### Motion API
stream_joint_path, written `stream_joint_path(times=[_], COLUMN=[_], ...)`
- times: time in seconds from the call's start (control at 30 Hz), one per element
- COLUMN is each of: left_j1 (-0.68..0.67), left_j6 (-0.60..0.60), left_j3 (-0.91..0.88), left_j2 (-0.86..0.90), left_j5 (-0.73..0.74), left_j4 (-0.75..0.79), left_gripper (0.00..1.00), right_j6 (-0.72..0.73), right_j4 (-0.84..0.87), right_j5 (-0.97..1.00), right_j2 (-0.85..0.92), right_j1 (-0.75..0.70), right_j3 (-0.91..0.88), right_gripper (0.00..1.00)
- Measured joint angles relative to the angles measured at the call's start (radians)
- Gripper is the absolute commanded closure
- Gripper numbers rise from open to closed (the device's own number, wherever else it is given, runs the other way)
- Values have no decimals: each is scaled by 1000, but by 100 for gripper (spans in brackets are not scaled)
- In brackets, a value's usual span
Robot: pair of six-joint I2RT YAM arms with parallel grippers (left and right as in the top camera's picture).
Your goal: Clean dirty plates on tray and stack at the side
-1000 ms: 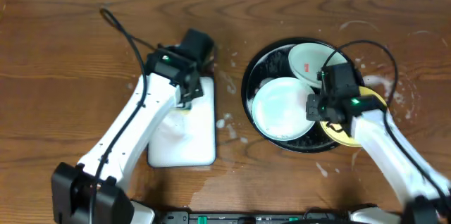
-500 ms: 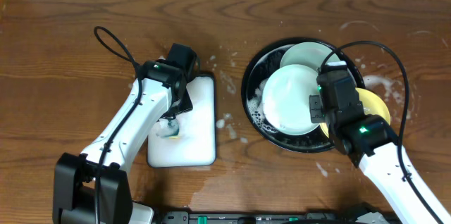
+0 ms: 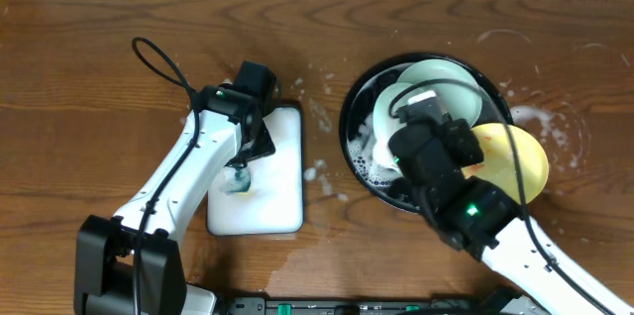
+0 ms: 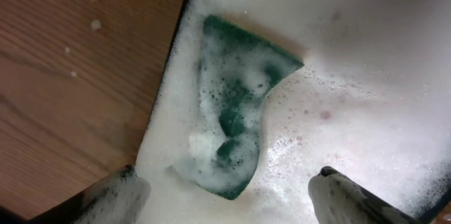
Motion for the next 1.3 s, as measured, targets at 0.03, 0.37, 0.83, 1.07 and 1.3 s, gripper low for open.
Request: stream_joint_path(times=[0.03, 0.37, 0.83, 1.07, 1.3], left_j1=[0, 0, 0, 0, 0], left_j6=[0, 0, 0, 0, 0], left_j3=[0, 0, 0, 0, 0], left_j2=[0, 0, 0, 0, 0], left_j5=[0, 0, 0, 0, 0], left_j4=[-1, 0, 0, 0, 0], left_gripper=[19, 18, 18, 18, 17], right_j6=[-14, -119, -167, -181, -185], right_j4=[0, 7, 18, 21, 28], right_j5=[18, 190, 247, 249, 250], right_j2=[0, 0, 0, 0, 0], right_j1=[18, 181, 182, 182, 182], right_j3=[0, 0, 0, 0, 0], right_gripper=[99, 99, 99, 99, 99])
